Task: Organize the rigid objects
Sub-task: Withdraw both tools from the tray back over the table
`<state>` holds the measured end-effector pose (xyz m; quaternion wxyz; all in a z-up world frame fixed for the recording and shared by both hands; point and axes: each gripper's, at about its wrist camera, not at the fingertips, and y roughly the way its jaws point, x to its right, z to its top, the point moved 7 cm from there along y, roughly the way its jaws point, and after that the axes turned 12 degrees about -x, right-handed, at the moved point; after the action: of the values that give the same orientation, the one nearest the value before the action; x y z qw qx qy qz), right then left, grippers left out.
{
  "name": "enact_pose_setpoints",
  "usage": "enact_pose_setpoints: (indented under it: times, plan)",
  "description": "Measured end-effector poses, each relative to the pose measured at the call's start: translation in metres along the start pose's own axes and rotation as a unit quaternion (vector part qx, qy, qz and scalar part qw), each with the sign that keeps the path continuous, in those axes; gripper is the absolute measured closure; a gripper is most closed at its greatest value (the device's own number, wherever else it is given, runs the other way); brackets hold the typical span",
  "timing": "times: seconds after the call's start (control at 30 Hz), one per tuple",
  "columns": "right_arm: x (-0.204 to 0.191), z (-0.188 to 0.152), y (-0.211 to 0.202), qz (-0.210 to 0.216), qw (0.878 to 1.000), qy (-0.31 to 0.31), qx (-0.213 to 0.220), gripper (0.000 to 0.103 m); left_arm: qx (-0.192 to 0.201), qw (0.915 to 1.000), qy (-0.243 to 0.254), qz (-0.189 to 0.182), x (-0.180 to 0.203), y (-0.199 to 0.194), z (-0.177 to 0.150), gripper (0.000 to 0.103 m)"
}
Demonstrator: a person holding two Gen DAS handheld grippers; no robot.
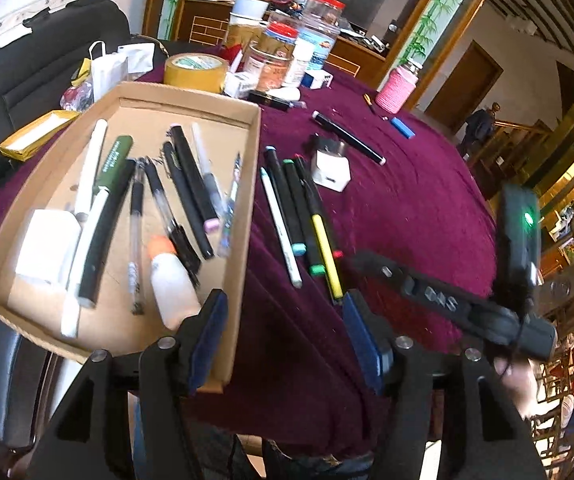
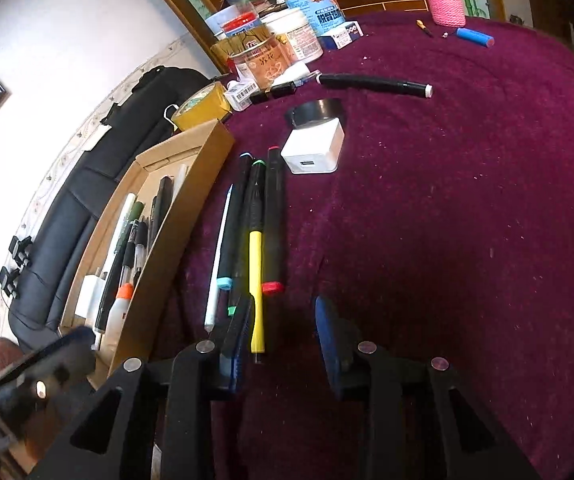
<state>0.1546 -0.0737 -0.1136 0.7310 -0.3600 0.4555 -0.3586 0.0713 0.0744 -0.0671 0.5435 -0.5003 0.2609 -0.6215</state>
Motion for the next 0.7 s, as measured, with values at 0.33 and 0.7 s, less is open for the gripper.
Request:
enact_pose_setpoints:
  times: [0.33, 0.7]
  plan:
    - [-0.003, 0.053, 0.029, -0.008, 0.999, -0.027, -0.03, 0.069, -0.008, 0.9999, -0.005, -0.004, 0.003, 0.005, -0.001, 0.044]
    - [-0.012, 0.068, 0.052, -0.049, 0.994, -0.07, -0.061, 0.078, -0.013, 0.9999, -0.003, -0.008, 0.006, 0.008, 0.003, 0.044]
